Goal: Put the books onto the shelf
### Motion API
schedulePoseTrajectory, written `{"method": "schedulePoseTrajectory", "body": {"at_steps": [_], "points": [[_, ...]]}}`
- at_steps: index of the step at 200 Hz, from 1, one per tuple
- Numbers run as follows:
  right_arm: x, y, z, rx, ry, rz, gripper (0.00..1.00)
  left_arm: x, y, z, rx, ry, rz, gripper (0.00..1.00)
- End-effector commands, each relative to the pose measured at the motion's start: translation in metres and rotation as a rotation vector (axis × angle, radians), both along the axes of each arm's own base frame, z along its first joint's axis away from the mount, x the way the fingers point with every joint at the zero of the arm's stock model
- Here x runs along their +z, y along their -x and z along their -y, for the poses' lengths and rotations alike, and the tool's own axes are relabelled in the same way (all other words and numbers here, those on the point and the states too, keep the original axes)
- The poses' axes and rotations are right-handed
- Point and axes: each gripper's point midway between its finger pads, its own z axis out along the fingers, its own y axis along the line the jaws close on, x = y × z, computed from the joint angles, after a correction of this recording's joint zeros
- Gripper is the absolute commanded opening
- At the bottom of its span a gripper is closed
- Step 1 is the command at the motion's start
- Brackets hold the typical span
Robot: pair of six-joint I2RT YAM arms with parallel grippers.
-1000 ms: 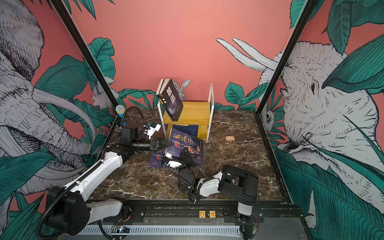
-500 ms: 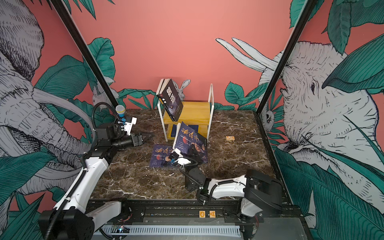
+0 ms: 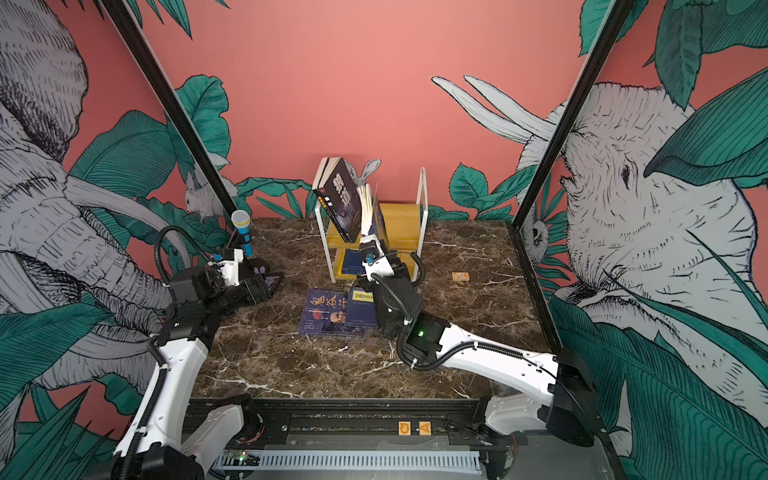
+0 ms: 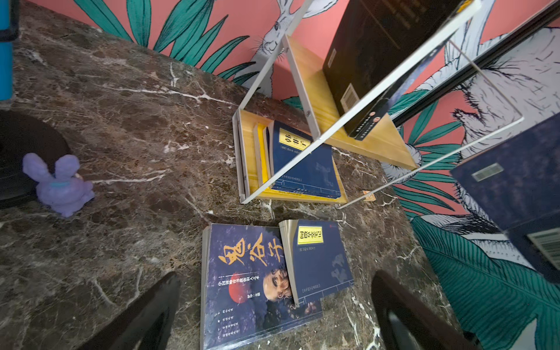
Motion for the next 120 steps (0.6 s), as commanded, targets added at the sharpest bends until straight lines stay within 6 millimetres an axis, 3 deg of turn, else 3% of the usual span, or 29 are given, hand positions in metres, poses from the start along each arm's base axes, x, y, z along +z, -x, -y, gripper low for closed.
{"method": "schedulePoseTrajectory", "body": {"at_steps": [1,37,45,50,79,85,120], "points": [[0.024,-0.019,-0.005,0.045,-0.165,0.01,0.0,0.007,-0.006,-0.009,0.047,-0.037,0.07,0.99],[0.038,-0.054,-0.008,0.035,-0.263,0.01,0.0,0.002,-0.005,-0.005,0.026,-0.033,0.075,0.99],[0.031,-0.063,-0.009,0.028,-0.252,0.006,0.0,0.003,-0.005,-0.004,0.02,-0.037,0.083,0.99],[0.045,-0.067,-0.008,0.026,-0.277,0.029,0.0,0.004,-0.005,-0.003,0.015,-0.04,0.09,0.99],[0.049,-0.101,0.006,-0.042,-0.338,0.044,0.0,0.0,-0.005,0.003,-0.001,-0.036,0.082,0.99],[0.035,-0.115,0.003,-0.058,-0.336,0.023,0.0,-0.001,-0.004,0.003,-0.002,-0.035,0.08,0.99],[0.029,-0.153,0.002,-0.101,-0.348,0.036,0.0,0.0,-0.002,0.011,-0.034,-0.032,0.092,1.0]]}}
